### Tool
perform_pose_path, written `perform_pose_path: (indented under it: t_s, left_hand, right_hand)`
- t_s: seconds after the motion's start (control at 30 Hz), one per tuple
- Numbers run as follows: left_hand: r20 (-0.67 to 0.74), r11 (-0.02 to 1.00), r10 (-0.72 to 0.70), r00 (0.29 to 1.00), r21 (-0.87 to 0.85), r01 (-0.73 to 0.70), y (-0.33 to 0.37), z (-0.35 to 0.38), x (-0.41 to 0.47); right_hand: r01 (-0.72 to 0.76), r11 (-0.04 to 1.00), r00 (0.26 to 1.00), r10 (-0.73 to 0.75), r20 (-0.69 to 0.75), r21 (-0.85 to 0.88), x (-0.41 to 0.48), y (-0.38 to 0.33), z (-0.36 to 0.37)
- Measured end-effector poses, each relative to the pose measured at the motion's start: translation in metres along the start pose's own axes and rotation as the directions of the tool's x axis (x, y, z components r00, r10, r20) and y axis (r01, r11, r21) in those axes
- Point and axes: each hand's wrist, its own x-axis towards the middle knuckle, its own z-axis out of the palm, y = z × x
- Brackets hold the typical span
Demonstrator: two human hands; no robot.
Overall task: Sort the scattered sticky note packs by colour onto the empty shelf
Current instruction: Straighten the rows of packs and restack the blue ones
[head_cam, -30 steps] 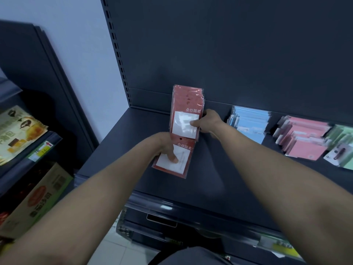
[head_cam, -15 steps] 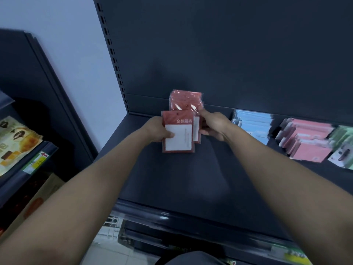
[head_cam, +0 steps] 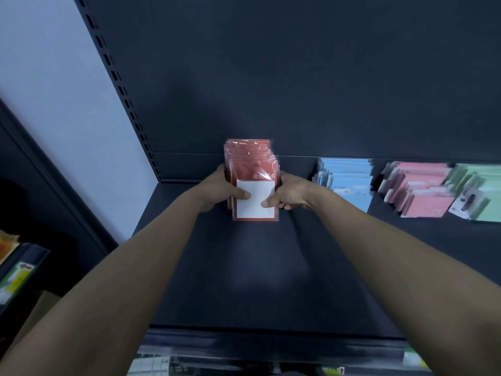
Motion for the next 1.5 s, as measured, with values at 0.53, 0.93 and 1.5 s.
perform_pose_path:
  t_s: [0.53, 0.93, 1.5]
  left_hand:
    - [0.216, 0.995, 0.099, 0.971, -0.026, -0.095, -0.001, 0.024, 0.027]
    - [0.084, 0.995, 0.097, 0.992, -0.004, -0.097, -0.011, 0.025, 0.033]
    - [0.013, 0.999, 0.050, 0.999, -0.011, -0.050, -0.021, 0.026, 0.045]
  right_hand:
    - [-0.030, 0.999, 0.980, 0.037, -0.197, 0.039, -0.014, 0.010, -0.002]
    - [-0.013, 0.995, 0.961, 0.039, -0.273, 0.098, -0.006, 0.007, 0.004]
    - [-0.090, 0.994, 0.942, 0.068, -0.328, -0.054, -0.014, 0.011, -0.002]
